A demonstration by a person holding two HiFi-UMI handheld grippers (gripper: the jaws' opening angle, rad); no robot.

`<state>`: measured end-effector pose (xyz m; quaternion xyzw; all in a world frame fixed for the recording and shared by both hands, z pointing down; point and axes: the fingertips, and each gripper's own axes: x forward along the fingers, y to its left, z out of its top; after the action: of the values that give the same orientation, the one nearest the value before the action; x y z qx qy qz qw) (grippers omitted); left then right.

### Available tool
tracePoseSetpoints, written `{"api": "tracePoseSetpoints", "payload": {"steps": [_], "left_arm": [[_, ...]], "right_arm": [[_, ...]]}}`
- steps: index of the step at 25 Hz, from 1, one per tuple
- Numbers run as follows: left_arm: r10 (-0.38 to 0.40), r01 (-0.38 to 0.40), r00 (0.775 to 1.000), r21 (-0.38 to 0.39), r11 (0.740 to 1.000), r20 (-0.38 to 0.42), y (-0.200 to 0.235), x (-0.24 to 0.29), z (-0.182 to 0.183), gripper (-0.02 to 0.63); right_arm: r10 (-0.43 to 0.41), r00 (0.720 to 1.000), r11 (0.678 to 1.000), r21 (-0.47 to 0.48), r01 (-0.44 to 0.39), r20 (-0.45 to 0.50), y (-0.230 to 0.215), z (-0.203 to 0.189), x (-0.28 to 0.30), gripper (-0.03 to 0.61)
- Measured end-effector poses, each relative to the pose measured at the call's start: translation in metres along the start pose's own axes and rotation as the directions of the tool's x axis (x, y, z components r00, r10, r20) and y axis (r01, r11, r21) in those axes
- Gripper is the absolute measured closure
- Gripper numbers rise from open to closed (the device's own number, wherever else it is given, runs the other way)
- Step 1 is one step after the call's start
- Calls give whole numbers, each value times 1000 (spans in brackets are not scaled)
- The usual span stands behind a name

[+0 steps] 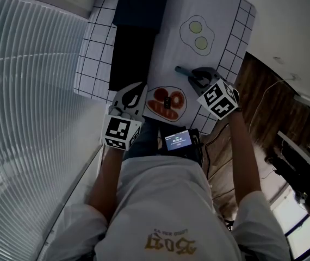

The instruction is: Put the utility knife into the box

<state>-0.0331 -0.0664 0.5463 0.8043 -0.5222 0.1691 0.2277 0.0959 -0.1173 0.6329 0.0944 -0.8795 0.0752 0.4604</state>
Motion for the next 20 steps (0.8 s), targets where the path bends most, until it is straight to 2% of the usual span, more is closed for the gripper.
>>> {"api": "tracePoseSetpoints", "payload": {"steps": [12, 20], "left_arm": [[-3, 1, 999, 35, 999, 37, -5, -5, 18, 606], [-2, -3, 997, 66, 998, 72, -14, -12, 37, 606]], "right_arm": [[-126, 991, 977, 180, 115, 53, 9, -13, -34, 483], [-203, 971, 957, 236, 170, 123, 9, -2, -67, 483]]}}
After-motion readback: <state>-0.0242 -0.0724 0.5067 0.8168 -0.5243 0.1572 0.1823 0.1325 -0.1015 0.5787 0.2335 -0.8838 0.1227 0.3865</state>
